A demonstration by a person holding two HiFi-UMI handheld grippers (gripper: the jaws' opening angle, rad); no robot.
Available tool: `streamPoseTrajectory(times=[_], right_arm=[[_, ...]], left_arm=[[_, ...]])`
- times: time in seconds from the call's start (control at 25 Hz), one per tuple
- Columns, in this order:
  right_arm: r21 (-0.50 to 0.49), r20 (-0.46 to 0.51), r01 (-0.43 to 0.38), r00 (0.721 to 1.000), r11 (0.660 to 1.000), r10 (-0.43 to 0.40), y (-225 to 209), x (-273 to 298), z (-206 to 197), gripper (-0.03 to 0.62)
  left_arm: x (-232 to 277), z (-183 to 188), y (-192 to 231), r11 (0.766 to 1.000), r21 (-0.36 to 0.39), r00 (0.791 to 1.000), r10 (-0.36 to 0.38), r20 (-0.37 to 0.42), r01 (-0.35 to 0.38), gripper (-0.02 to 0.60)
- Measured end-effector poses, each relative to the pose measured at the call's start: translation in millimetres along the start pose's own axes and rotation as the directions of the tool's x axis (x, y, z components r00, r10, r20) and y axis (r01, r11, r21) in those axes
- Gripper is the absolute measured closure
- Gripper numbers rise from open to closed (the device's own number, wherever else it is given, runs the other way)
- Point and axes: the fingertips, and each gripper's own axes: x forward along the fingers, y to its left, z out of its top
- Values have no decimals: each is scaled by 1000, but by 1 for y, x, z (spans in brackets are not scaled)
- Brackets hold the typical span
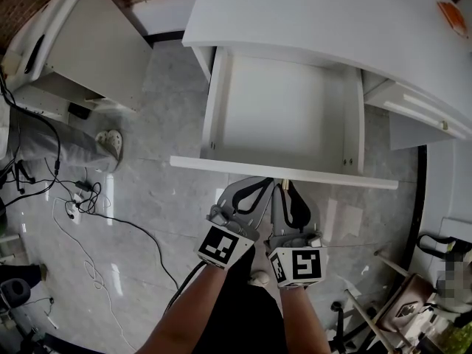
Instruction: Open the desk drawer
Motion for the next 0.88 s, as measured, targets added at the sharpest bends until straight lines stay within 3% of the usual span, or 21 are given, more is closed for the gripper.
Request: streamPoseTrajectory(times=[0.88], right_arm=[[-3,-12,5,1000,1000,-5,8,-20,-9,520]], left_arm=[[-15,-9,-13,1000,28,1000,-6,22,5,591]])
